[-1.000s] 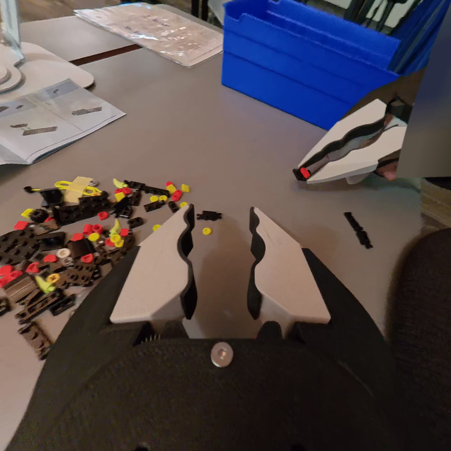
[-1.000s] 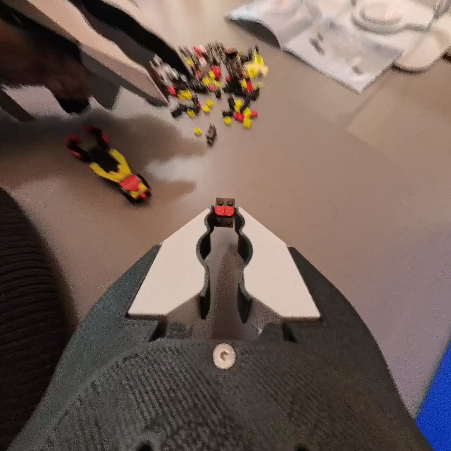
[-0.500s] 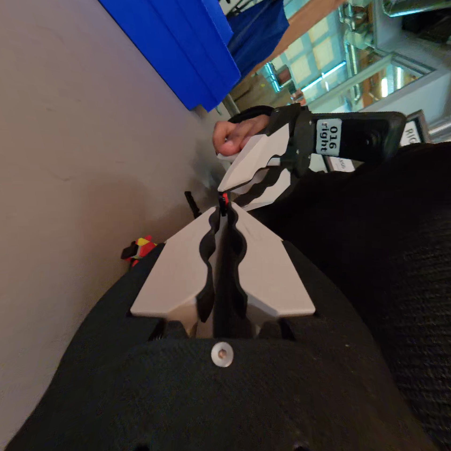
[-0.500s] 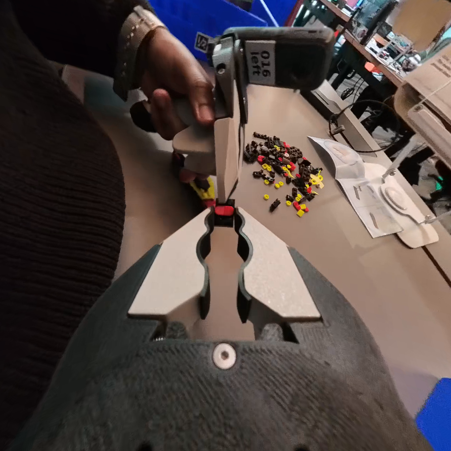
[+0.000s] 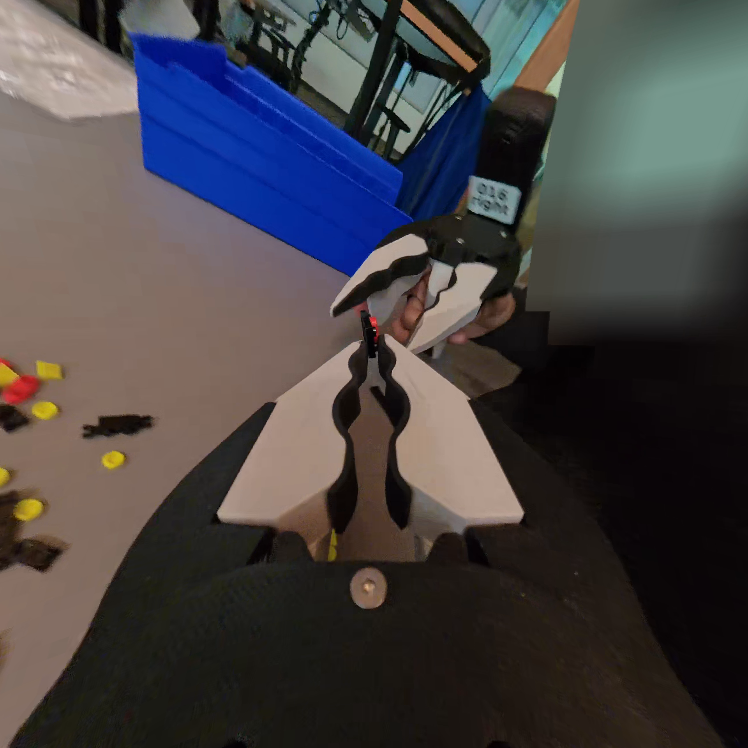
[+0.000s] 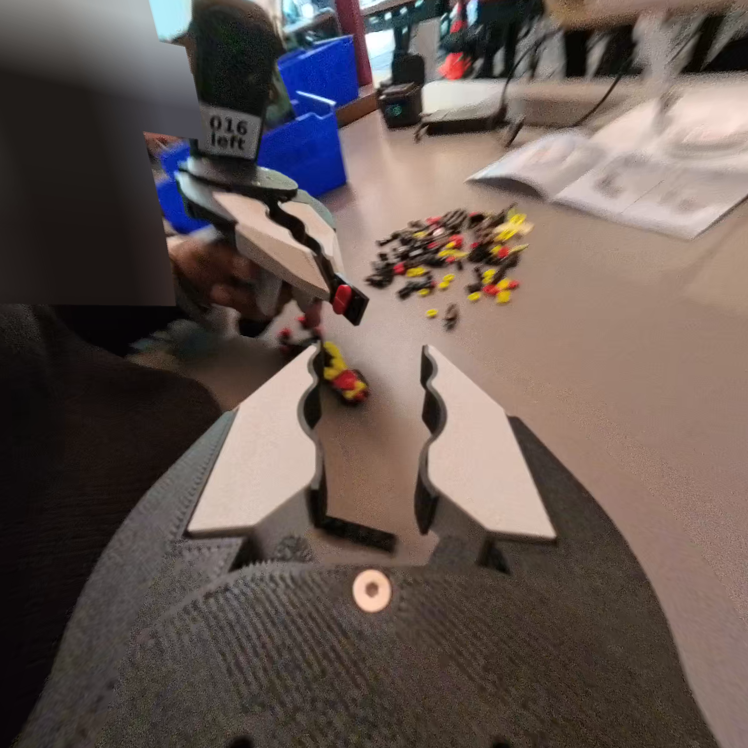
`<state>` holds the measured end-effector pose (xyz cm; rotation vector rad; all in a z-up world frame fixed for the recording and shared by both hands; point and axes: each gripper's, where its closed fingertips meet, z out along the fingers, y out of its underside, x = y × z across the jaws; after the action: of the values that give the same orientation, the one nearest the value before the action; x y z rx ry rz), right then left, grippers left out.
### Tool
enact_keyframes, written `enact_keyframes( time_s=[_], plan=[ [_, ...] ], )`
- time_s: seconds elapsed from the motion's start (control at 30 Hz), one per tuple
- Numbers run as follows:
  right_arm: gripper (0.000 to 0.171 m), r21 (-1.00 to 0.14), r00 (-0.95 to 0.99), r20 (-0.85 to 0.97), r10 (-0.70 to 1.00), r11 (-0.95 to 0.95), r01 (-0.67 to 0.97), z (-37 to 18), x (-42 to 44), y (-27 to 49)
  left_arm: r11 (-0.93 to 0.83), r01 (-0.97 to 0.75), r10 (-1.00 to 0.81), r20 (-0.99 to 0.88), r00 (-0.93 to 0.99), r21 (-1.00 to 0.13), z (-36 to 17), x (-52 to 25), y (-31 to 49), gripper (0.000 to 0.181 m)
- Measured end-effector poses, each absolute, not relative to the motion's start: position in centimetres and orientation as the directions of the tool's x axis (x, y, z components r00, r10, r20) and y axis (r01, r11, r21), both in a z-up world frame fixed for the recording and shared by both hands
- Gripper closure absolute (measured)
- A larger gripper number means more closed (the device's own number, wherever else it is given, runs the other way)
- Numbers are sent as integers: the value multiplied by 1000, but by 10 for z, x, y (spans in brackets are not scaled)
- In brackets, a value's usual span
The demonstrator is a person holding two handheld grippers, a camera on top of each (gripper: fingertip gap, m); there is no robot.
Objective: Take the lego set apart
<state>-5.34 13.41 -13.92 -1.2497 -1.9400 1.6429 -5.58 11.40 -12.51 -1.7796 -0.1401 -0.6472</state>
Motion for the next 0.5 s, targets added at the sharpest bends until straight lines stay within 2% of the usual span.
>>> enact_keyframes(
  time_s=[0.1,0.13,0.2,0.27,0.4,0.47,0.5],
  plan=[
    [117,-735,-525,-656,543,-301,607,-135,-48,124,-294,284,-262,363,894,-913,-123,-46,115,178],
    [119,-670,-517,-736,437,-365,646,-129,-45,121,-288,257,-275,337,900,-922,-123,-42,115,178],
    [132,-589,-503,-808,307,-420,690,-121,-41,121,-292,223,-290,308,906,-930,-124,-38,115,178],
    [143,-604,-517,-797,312,-401,689,-121,-39,121,-292,210,-311,301,902,-933,-124,-34,114,178],
    [143,-674,-568,-737,366,-337,657,-122,-35,116,-300,205,-332,303,893,-932,-125,-30,113,178],
    [159,-725,-604,-685,406,-299,621,-121,-34,114,-310,211,-352,318,880,-927,-126,-26,113,178],
    [161,-758,-624,-647,438,-273,593,-122,-34,115,-312,217,-351,324,879,-925,-126,-26,113,178]
  ],
)
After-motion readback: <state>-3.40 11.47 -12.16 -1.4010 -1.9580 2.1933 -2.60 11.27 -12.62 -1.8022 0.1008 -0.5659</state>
